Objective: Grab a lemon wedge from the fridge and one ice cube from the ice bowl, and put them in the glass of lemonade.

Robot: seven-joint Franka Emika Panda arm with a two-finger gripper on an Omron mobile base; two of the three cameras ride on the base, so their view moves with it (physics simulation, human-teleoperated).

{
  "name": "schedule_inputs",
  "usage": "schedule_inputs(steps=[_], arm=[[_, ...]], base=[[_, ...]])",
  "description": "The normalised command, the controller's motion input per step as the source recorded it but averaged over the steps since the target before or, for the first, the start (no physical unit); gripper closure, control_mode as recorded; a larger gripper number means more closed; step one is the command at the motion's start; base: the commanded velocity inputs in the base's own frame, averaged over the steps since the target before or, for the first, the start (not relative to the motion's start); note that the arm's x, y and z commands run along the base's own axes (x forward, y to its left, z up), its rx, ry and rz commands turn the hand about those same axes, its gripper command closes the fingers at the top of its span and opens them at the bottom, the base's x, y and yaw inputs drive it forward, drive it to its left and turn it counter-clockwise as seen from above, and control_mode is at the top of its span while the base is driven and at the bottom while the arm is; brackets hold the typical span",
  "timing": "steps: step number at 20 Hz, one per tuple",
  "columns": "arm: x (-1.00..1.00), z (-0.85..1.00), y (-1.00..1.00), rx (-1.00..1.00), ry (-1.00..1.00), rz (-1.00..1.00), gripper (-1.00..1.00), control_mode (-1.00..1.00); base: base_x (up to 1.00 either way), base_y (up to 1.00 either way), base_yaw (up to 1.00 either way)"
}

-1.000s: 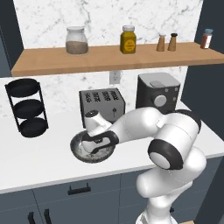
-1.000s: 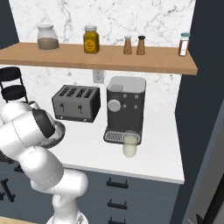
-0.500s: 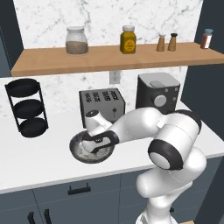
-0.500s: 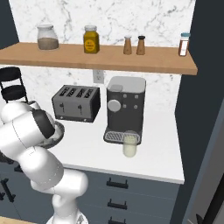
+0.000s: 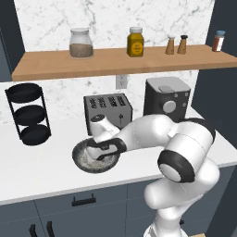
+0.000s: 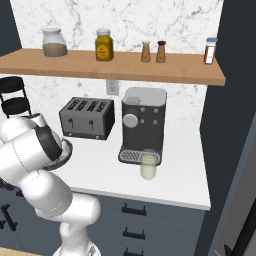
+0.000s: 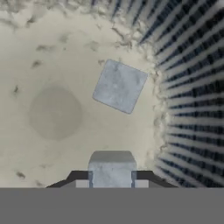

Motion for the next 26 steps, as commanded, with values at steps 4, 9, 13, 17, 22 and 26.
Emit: schedule_inputs(steps=[4,9,13,17,22,26], arm=[[-0.24,0.66,-0.09,0.0,-0.06,0.0,1.0,-1.0],[-0.46,0.59,-0.31,0.0,-0.01,0.0,1.0,-1.0],[-0.62,0.5,-0.77,0.0,-0.03,0.02,1.0,-1.0],[-0.51,0.5,-1.0,0.0,-0.08,0.02,1.0,-1.0],[-0.19,0.54,-1.0,0.0,-0.07,0.03,1.0,-1.0],[0.0,0.53,-1.0,0.01,-0.02,0.02,1.0,-1.0]], base=[[0.0,0.0,0.0],[0.0,0.0,0.0],[0.0,0.0,0.0],[0.0,0.0,0.0],[0.0,0.0,0.0],[0.0,0.0,0.0]])
